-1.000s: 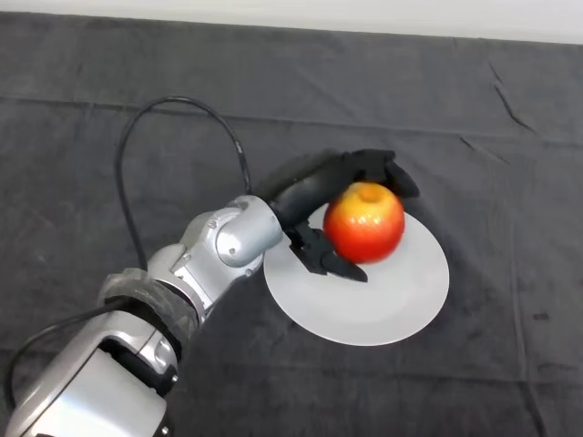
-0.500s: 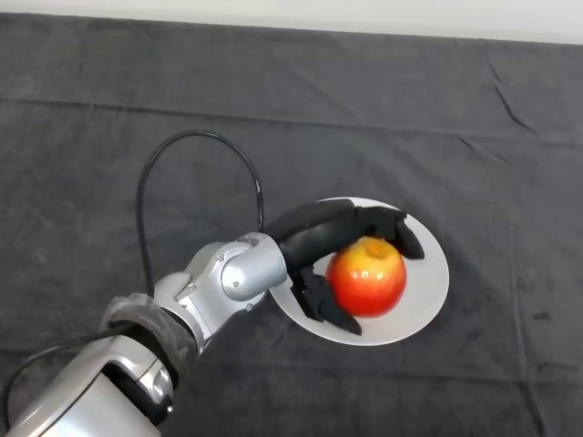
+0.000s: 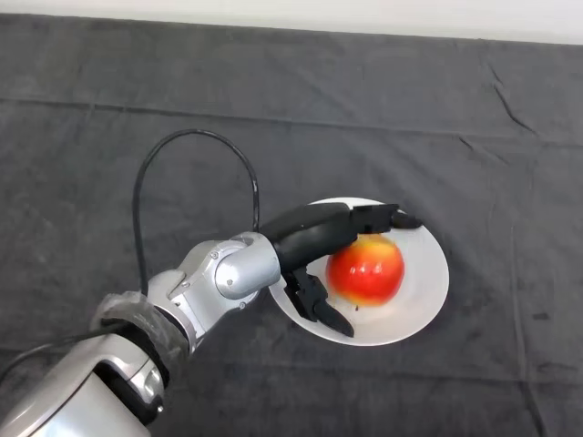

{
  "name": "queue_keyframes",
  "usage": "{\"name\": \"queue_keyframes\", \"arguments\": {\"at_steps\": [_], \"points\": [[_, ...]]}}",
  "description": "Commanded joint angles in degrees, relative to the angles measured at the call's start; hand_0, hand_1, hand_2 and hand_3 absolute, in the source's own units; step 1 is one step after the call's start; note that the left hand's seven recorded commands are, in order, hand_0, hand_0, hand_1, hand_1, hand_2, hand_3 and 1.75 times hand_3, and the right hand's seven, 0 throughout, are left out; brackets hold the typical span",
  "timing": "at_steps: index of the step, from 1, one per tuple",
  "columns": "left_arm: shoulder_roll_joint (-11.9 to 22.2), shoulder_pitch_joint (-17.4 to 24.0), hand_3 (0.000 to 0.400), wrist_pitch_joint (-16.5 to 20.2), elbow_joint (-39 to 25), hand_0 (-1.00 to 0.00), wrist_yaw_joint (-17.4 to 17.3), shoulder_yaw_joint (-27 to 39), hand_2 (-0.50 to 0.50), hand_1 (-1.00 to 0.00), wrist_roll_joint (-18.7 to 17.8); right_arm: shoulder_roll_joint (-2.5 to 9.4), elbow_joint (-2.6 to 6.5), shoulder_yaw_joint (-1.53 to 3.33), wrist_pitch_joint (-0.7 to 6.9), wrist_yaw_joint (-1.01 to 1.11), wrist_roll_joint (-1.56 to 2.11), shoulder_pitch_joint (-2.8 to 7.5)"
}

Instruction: Move the apple to the plate

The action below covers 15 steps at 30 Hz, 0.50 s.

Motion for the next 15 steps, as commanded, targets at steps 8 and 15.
{"name": "queue_keyframes", "arguments": {"at_steps": [8,15], "points": [[2.8,-1.0,0.0,-0.2,-4.8,0.0,0.7,1.2,0.0,0.0,-1.9,8.29,5.46,-0.59,4.61,0.18,-0.29,5.62],[4.6,-0.3,0.0,-2.1,-6.2,0.0,2.6,5.2,0.0,0.0,-4.6,8.29,5.43,-0.57,4.63,0.18,-0.27,5.63]]}}
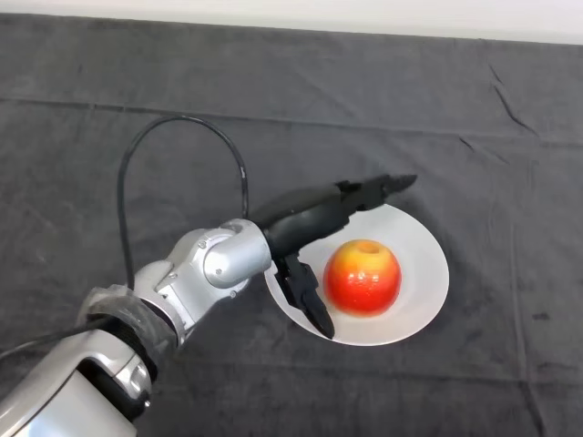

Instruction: Move the apple to the plate

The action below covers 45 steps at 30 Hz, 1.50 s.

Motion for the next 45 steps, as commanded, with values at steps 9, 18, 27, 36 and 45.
{"name": "queue_keyframes", "arguments": {"at_steps": [9,18,27,36,45], "points": [[4.4,0.1,0.0,-4.5,-3.0,0.0,4.2,8.6,0.0,0.0,-6.2,8.31,5.4,-0.54,4.65,0.18,-0.24,5.63],[6.4,1.2,0.0,-7.9,-0.7,0.0,8.4,15.9,0.0,0.0,-10.1,8.32,5.39,-0.51,4.66,0.19,-0.21,5.63],[8.4,1.8,0.0,-10.3,2.4,0.0,11.4,22.0,0.0,0.0,-12.8,8.31,5.4,-0.5,4.65,0.2,-0.19,5.63],[11.2,2.0,0.0,-11.8,5.2,0.0,12.6,27.3,0.0,0.0,-15.0,8.31,5.42,-0.5,4.64,0.2,-0.19,5.62],[14.6,4.0,0.0,-14.3,7.5,0.0,13.1,32.6,0.0,0.0,-17.4,8.3,5.45,-0.5,4.62,0.2,-0.19,5.62]]}}
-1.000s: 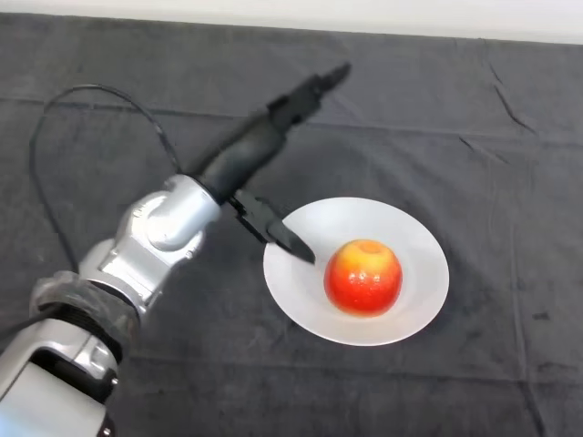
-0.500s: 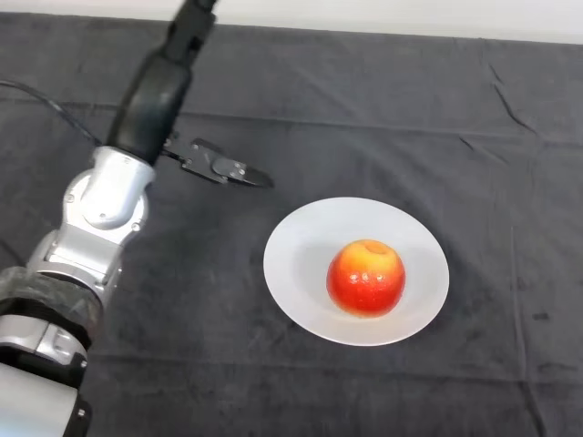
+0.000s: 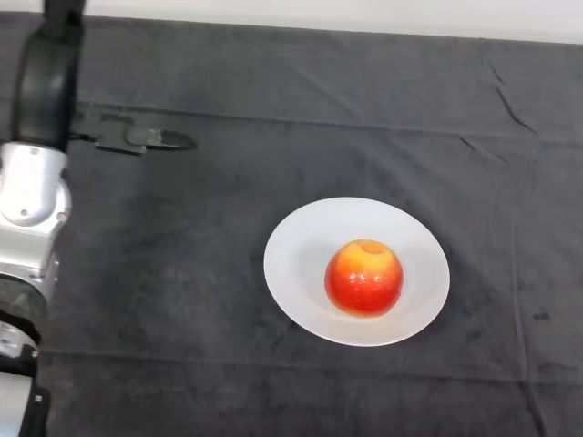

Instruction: Move the apple to the plate

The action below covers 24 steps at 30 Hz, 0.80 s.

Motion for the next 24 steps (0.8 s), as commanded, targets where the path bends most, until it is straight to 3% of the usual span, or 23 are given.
{"name": "queue_keyframes", "arguments": {"at_steps": [1,24], "points": [[2.5,3.7,0.0,-1.3,3.0,0.0,0.9,1.8,0.0,0.0,-1.8,8.3,5.46,-0.53,4.61,0.2,-0.2,5.51],[10.0,7.8,0.0,-3.9,8.5,0.0,0.8,14.1,0.0,0.0,-8.3,8.28,5.53,-0.61,4.56,0.19,-0.27,5.5]]}}
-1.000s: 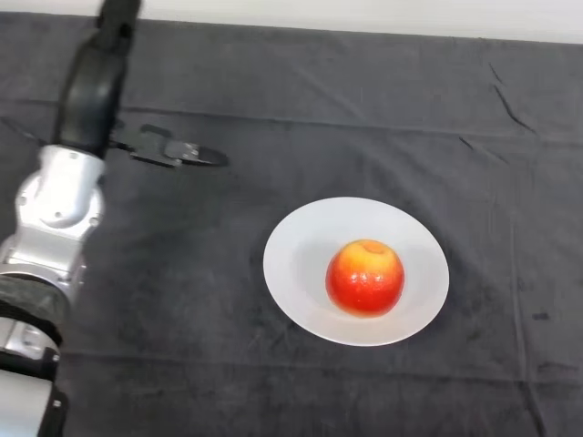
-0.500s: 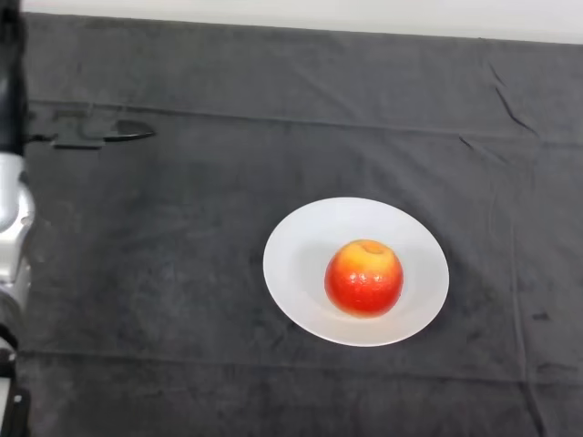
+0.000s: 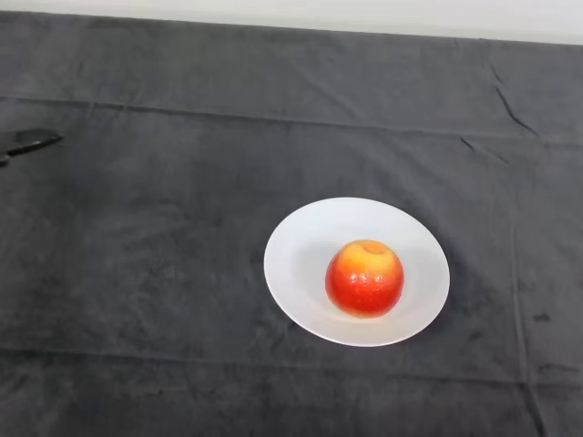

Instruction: Move the apple to the plate

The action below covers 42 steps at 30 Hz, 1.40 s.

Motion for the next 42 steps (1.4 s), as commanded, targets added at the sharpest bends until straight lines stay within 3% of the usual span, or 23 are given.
{"name": "queue_keyframes", "arguments": {"at_steps": [1,7,8,9,10,11,12,15,24,34,42], "points": [[2.4,2.8,0.0,-1.1,2.5,0.0,0.0,1.5,0.0,0.0,-1.2,8.23,5.53,-0.59,4.56,0.19,-0.28,5.34],[2.5,2.6,0.0,-0.7,3.5,0.0,1.6,3.1,0.0,0.0,-1.4,8.18,5.55,-0.58,4.63,0.12,-0.32,5.26],[2.5,2.6,0.0,-0.6,3.6,0.0,1.9,3.3,0.0,0.0,-1.3,7.92,5.25,-0.17,5.56,-0.61,-0.44,4.5],[2.4,2.6,0.0,-0.6,3.7,0.0,2.1,3.4,0.0,0.0,-1.3,7.78,4.69,0.36,6.74,-1.52,-0.57,3.62],[2.4,2.6,0.0,-0.5,3.8,0.0,2.2,3.6,0.0,0.0,-1.3,7.83,4.14,0.71,7.54,-2.12,-0.64,3.09],[2.3,2.6,0.0,-0.5,3.9,0.0,2.4,3.8,0.0,0.0,-1.3,7.96,3.66,0.9,8.07,-2.45,-0.66,2.83],[2.3,2.5,0.0,-0.4,4.0,0.0,2.5,3.9,0.0,0.0,-1.2,8.12,3.21,1.01,8.45,-2.6,-0.64,2.73],[2.3,2.4,0.0,-0.2,4.1,0.0,2.5,4.3,0.0,0.0,-1.2,8.47,2.39,1.02,8.99,-2.55,-0.48,2.85],[1.8,2.1,0.0,0.4,4.2,0.0,2.6,5.0,0.0,0.0,-0.6,8.59,1.28,0.84,9.91,-1.91,0.27,3.59],[1.4,2.0,0.0,0.5,3.9,0.0,1.9,5.7,0.0,0.0,-0.2,8.66,1.13,0.96,9.94,-1.95,0.91,3.9],[1.4,2.1,0.0,0.6,3.8,0.0,1.4,6.4,0.0,0.0,0.1,8.59,0.91,1.06,10.1,-1.69,1.41,4.04]]}}
